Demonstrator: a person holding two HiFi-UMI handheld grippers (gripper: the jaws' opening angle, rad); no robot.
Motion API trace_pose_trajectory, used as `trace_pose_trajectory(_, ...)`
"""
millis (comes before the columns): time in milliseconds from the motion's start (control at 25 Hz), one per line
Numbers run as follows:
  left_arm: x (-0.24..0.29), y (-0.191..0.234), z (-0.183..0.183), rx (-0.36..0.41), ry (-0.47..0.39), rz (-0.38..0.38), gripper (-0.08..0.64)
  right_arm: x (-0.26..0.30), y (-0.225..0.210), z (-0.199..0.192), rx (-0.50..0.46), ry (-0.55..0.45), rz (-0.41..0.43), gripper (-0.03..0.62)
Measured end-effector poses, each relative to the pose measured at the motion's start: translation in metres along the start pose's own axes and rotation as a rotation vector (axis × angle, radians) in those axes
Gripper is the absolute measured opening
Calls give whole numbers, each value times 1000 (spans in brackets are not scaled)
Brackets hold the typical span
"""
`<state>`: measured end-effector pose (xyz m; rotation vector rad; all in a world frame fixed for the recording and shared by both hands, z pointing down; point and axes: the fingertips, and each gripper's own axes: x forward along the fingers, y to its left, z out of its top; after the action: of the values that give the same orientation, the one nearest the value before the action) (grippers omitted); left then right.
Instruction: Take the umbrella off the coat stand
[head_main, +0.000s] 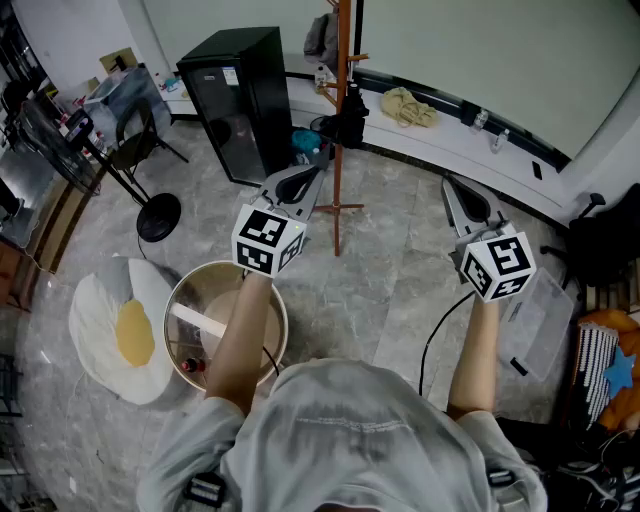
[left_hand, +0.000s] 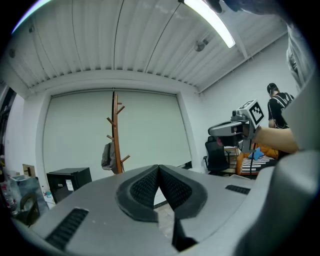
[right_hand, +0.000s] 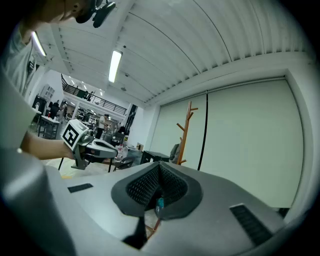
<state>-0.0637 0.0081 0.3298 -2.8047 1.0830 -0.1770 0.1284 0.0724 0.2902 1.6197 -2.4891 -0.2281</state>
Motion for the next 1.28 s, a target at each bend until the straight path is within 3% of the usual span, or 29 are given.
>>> trace_pose_trajectory(360,11,-10,-6,-2,23,11,14,-3,-18,-28,66,22,-26,23)
trace_pose_trajectory(520,15,-18,-15,-16,47,26,14,-5,-27,-41,128,29,3,191)
trace_pose_trajectory(760,21,-32,-29,-43,93,56,14,-5,-46,-66,160,82,19,312)
trace_pose_trajectory(1000,32,-27,-43,-58,124,85,14,5,-60,-83,173,90,42,325)
trace_pose_trajectory(1280,76,15,-66,-80,127,107,14,60,-92,-109,220,138,45,325)
